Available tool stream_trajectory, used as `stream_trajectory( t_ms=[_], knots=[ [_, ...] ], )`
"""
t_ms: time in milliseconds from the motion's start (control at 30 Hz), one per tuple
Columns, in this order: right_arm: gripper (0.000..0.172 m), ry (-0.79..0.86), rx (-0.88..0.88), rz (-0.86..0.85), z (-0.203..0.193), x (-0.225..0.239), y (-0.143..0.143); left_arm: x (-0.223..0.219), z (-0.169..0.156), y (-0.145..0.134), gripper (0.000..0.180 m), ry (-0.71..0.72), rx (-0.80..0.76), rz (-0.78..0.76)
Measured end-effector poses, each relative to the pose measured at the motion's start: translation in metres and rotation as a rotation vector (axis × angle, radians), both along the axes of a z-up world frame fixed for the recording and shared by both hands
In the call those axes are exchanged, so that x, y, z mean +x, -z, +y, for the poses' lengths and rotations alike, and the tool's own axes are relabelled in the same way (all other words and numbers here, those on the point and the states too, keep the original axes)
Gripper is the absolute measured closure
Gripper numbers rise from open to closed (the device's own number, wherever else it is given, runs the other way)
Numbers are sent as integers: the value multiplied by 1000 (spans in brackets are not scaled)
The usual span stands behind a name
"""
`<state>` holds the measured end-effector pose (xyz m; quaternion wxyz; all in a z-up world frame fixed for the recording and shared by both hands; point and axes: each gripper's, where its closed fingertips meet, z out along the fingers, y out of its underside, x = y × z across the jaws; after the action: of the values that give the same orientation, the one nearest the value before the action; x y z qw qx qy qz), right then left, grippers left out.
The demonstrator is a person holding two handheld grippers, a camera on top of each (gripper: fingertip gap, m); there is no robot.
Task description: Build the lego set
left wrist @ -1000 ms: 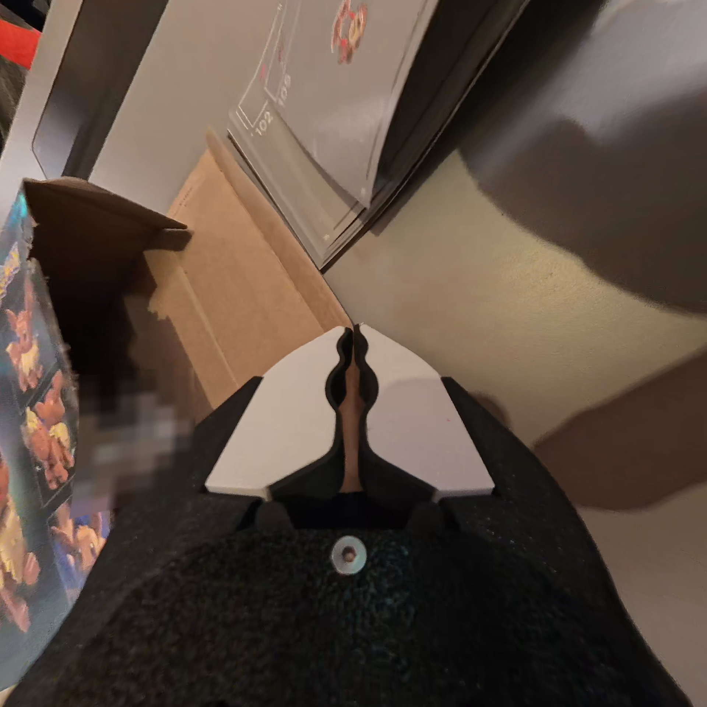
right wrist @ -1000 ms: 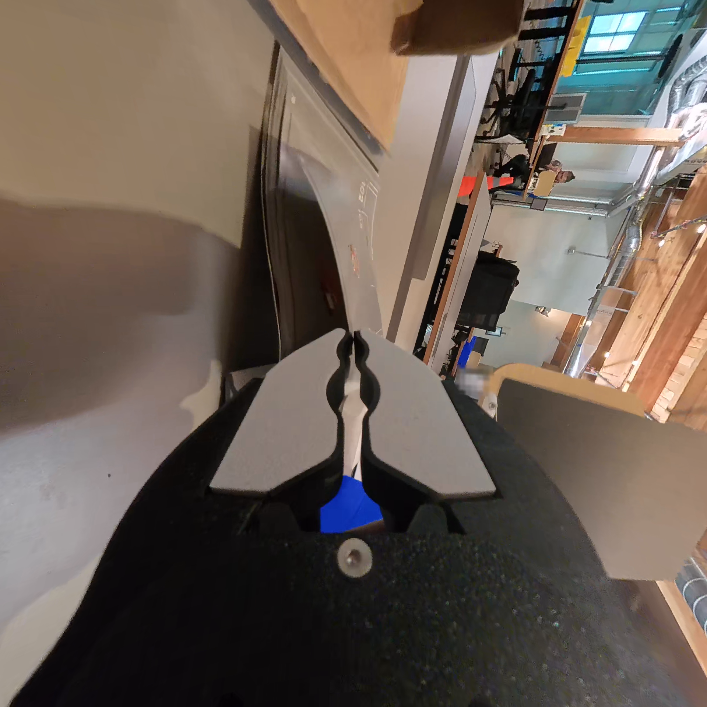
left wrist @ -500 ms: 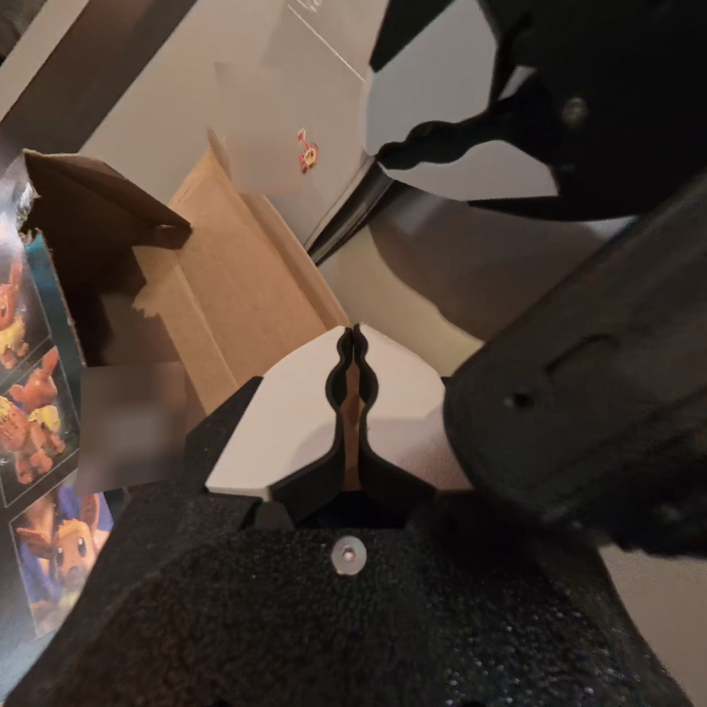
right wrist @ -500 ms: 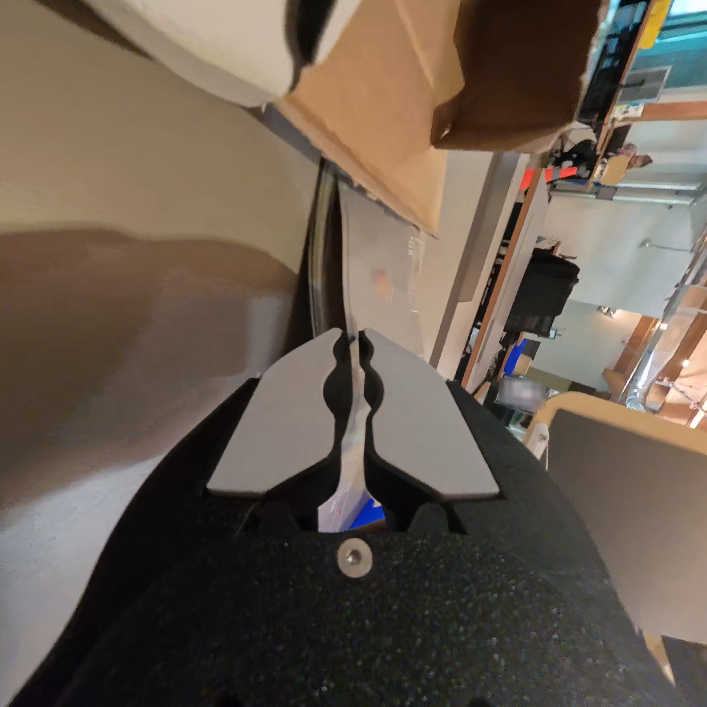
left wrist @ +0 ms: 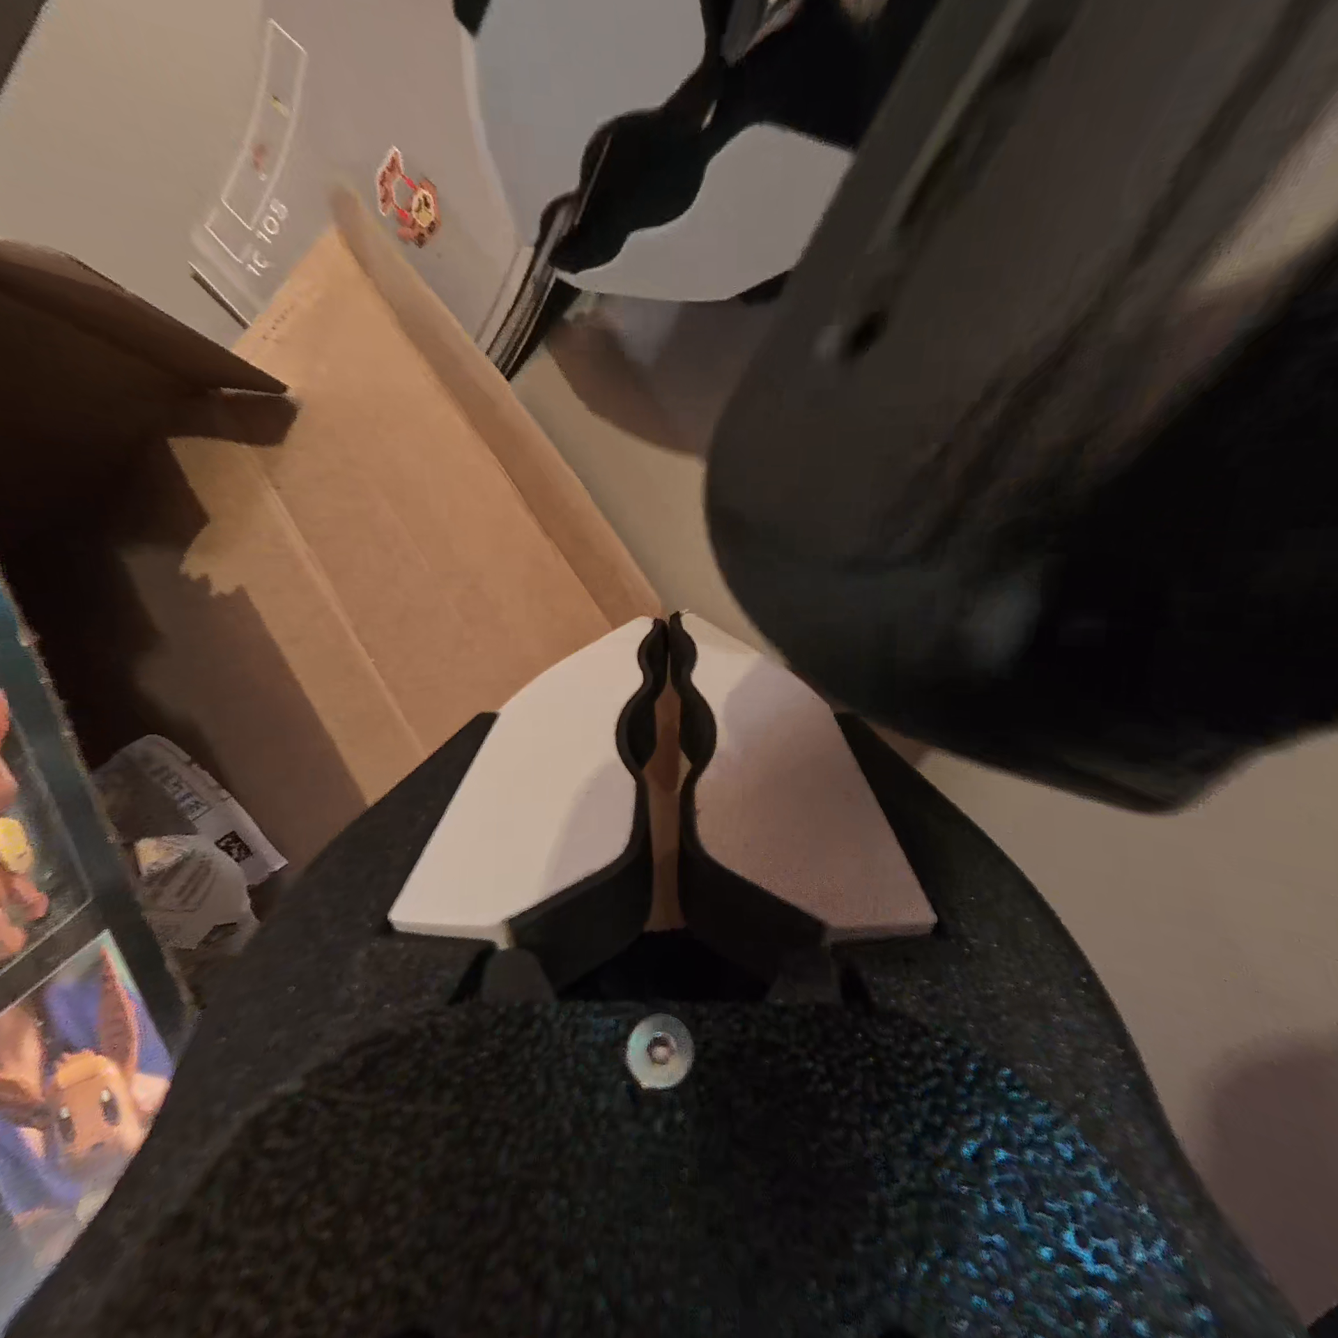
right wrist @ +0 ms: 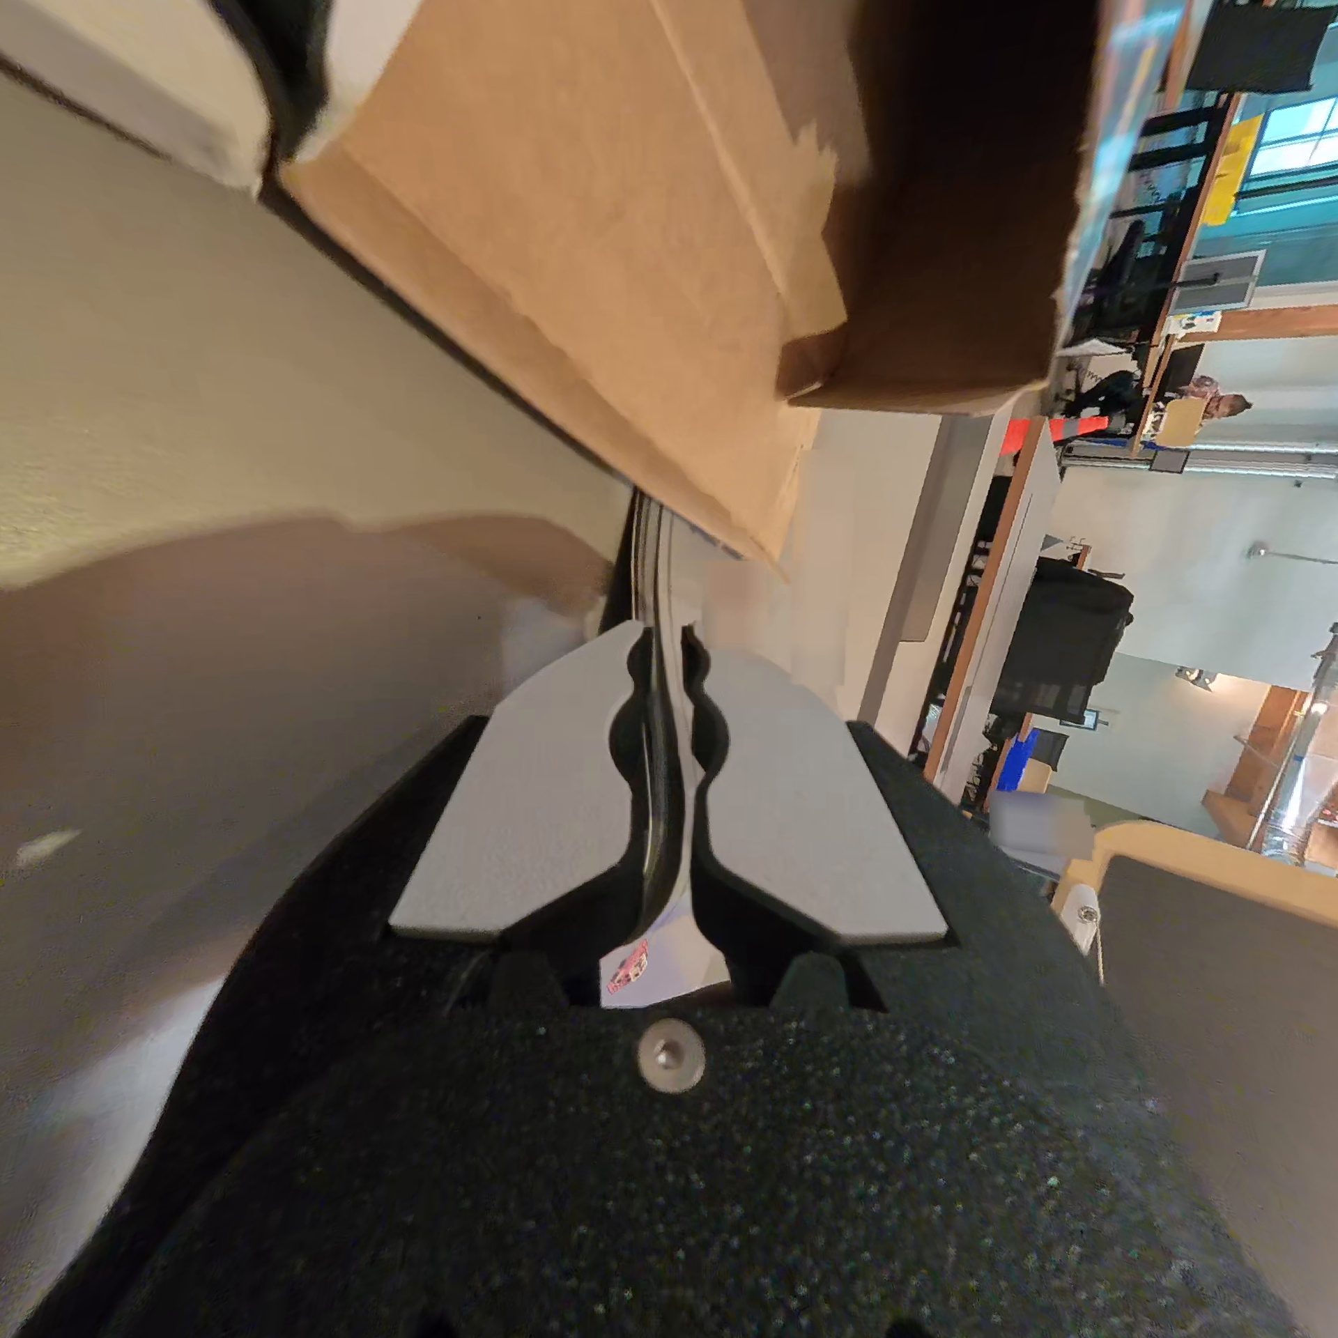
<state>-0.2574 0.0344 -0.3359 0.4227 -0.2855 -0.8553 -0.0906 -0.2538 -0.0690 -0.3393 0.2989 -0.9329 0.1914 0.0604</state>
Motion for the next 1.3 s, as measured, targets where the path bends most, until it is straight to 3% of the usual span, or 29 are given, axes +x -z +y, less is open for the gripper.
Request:
stream_trajectory(
  t_ms=[200,367,567,733,1300],
  knots=[
    [160,35,-99,72,2,25,-35,0,1,1,180,-4,4,-22],
    [160,182,-175,123,51,55,-59,1,1,3,180,-7,11,-26],
    [160,282,-261,133,94,49,-37,0,2,4,180,-17,27,-33],
    [160,270,-266,102,90,36,-21,0,1,3,180,-28,45,-21],
    [161,244,-260,79,84,31,-23,8,2,-25,171,-40,191,9]
  ],
)
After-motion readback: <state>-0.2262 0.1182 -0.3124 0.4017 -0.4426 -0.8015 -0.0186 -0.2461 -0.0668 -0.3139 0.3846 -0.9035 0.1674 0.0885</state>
